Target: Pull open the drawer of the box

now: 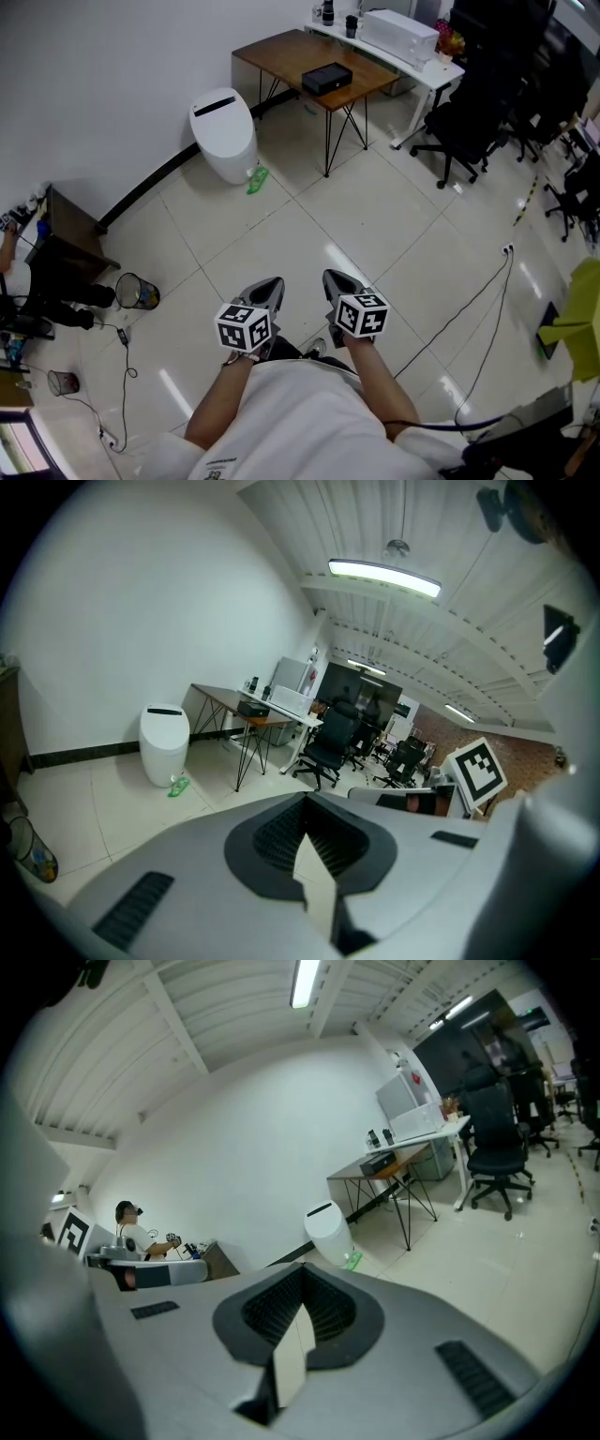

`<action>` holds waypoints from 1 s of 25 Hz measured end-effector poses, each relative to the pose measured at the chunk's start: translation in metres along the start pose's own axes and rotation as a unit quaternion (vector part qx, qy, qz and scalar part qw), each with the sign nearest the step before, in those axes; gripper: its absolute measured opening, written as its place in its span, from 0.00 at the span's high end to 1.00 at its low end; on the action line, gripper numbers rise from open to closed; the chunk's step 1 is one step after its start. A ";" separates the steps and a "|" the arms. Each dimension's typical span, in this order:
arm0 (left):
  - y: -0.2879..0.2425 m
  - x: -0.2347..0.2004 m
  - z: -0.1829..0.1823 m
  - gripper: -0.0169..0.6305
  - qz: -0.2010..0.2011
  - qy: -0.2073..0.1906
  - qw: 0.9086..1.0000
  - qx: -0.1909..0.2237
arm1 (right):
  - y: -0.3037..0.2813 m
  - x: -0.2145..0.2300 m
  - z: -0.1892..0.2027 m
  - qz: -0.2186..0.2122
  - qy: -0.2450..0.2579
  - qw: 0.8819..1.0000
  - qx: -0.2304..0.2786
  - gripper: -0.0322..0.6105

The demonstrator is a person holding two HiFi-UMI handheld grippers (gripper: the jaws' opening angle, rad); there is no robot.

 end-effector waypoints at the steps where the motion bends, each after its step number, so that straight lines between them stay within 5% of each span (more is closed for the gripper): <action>1: -0.002 0.000 -0.001 0.97 0.002 -0.001 1.000 -0.001 | -0.001 0.002 -0.001 0.001 -0.002 1.000 0.000 0.97; 11: -0.040 -0.023 -0.013 0.97 0.016 -0.001 1.000 -0.012 | -0.030 0.020 -0.013 0.015 -0.011 1.000 -0.009 0.97; 25: -0.161 -0.077 -0.084 0.97 0.038 0.012 0.999 -0.004 | -0.101 0.070 -0.108 0.028 0.009 0.999 -0.014 0.97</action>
Point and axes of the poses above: the fingertips, and each gripper's own axes: y backward along the fingers, x to its right, z out of its underside, the point moved 7 cm from there along y, backward along the fingers, and after that the axes turned 11 degrees about -y, right-handed, at the moved point
